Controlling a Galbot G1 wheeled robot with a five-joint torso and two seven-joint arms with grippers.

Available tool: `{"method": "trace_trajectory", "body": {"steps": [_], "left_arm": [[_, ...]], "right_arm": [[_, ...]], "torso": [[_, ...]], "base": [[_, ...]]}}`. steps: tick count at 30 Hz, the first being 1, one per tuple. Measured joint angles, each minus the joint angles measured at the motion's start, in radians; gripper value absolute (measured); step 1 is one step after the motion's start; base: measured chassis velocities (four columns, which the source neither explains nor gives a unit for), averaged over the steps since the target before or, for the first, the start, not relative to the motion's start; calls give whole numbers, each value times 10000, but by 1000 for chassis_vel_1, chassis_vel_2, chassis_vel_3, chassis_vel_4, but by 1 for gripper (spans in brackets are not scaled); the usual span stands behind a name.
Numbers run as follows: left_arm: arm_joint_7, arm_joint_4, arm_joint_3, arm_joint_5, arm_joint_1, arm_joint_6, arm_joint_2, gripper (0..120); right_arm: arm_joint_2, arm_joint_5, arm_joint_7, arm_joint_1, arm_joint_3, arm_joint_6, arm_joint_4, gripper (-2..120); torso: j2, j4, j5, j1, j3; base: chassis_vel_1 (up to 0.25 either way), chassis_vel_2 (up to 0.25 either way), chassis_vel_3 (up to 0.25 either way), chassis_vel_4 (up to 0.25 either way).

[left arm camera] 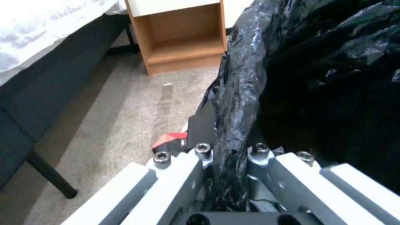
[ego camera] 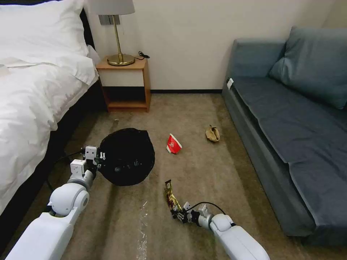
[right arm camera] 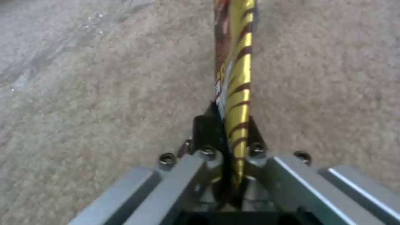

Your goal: Pick up the trash bin, then pick up the garbage on the floor and place it into the trash bin.

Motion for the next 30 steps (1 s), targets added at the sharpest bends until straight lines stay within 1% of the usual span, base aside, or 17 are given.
{"method": "trace_trajectory", "body": {"steps": [8, 11, 12, 15, 16, 19, 20, 21, 22, 24, 25, 26, 27, 28, 29, 30], "left_arm": [[-82, -17, 48, 16, -46, 0, -59, 2], [-136, -18, 106, 37, -73, 0, -86, 2], [-136, -18, 106, 37, -73, 0, -86, 2], [-161, -55, 207, 66, -78, 0, -90, 2], [-161, -55, 207, 66, -78, 0, -90, 2], [-177, -81, 274, 84, -118, 0, -130, 2], [-177, -81, 274, 84, -118, 0, -130, 2], [-180, -104, 318, 79, -150, 0, -128, 2], [-180, -104, 318, 79, -150, 0, -128, 2], [-205, -126, 390, 63, -238, 0, -105, 2], [-205, -126, 390, 63, -238, 0, -105, 2], [-222, -126, 415, 52, -279, 0, -108, 2], [-249, -127, 466, 41, -340, 0, -136, 2], [-249, -127, 466, 41, -340, 0, -136, 2], [-259, -126, 499, 40, -364, 0, -159, 2], [-259, -126, 499, 40, -364, 0, -159, 2]], "right_arm": [[-142, 14, -11, -99, 236, -98, 594, 0], [-266, 46, -9, -108, 562, -122, 1151, 0], [-266, 46, -9, -108, 562, -122, 1151, 0], [-370, -6, -50, -107, 1173, -55, 1730, 0], [-370, -6, -50, -107, 1173, -55, 1730, 0], [-591, -123, -180, -98, 1905, 41, 2490, 0], [-591, -123, -180, -98, 1905, 41, 2490, 0], [-690, -155, -215, -103, 2173, 30, 2934, 0], [-690, -155, -215, -103, 2173, 30, 2934, 0], [-916, -45, -218, -178, 2562, -170, 4053, 0], [-916, -45, -218, -178, 2562, -170, 4053, 0], [-993, 37, -218, -192, 2670, -258, 4509, 0], [-1146, 267, -218, -210, 2768, -453, 5233, 0], [-1146, 267, -218, -210, 2768, -453, 5233, 0], [-1247, 486, -212, -215, 2780, -630, 5697, 0], [-1247, 486, -212, -215, 2780, -630, 5697, 0]], "torso": [[-1, -1, -3, 0, 1], [-1, -1, -3, 0, 1], [-1, -1, -3, 0, 1], [0, -1, -2, 0, 1], [0, -1, -2, 0, 1], [-1, -2, -4, 1, 0], [-1, -2, -4, 1, 0], [0, -2, -3, 0, 0], [0, -2, -3, 0, 0], [-1, -3, -3, 0, 0], [-1, -3, -3, 0, 0], [-1, -3, -2, 0, -1], [-1, -3, -3, 1, -1], [-1, -3, -3, 1, -1], [-1, -3, -2, 1, -1], [-1, -3, -2, 1, -1]], "base": [[0, 0, 0, 0], [0, 0, 0, 0], [0, 0, 0, 0], [0, 0, 0, 0], [0, 0, 0, 0], [0, 0, 0, 0], [0, 0, 0, 0], [0, 0, 0, 0], [0, 0, 0, 0], [0, 0, 0, 0], [0, 0, 0, 0], [0, 0, 0, 0], [0, 0, 0, 0], [0, 0, 0, 0], [0, 0, 0, 0], [0, 0, 0, 0]]}}
